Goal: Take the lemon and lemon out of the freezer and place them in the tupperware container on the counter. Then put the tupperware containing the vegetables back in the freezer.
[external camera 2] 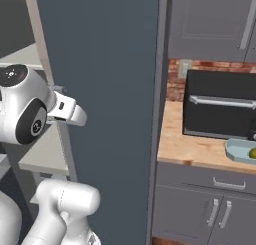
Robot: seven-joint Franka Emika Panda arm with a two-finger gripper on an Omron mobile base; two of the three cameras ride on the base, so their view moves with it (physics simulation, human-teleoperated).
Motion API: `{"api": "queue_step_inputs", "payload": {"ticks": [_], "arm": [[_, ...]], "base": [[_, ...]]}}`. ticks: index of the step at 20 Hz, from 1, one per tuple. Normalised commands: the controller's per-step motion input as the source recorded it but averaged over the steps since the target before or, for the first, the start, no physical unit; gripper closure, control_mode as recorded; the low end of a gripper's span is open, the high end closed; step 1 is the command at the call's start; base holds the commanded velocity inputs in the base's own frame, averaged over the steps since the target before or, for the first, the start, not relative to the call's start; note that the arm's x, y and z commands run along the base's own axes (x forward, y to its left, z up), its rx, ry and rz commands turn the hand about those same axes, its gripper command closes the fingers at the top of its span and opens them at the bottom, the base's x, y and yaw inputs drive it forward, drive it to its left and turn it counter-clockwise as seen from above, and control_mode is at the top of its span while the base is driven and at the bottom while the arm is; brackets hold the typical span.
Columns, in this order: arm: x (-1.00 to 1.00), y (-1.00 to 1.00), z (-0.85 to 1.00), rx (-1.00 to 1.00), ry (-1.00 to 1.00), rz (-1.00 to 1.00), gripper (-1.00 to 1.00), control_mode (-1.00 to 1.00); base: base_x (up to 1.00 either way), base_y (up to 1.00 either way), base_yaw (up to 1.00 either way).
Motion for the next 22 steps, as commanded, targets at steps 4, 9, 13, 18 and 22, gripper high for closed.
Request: {"api": "queue_step_inputs", "payload": {"ticks": [4, 9, 13, 18, 22], "arm": [[0.00, 0.00, 0.00, 0.00, 0.00, 0.00, -1.00, 1.00], [0.00, 0.00, 0.00, 0.00, 0.00, 0.00, -1.00, 1.00], [0.00, 0.00, 0.00, 0.00, 0.00, 0.00, -1.00, 1.00], [0.00, 0.00, 0.00, 0.00, 0.00, 0.00, -1.00, 1.00], [0.00, 0.00, 0.00, 0.00, 0.00, 0.00, -1.00, 1.00]], "base": [[0.00, 0.38, 0.00], [0.00, 0.39, 0.00], [0.00, 0.36, 0.00], [0.00, 0.32, 0.00], [0.00, 0.31, 0.00]]}}
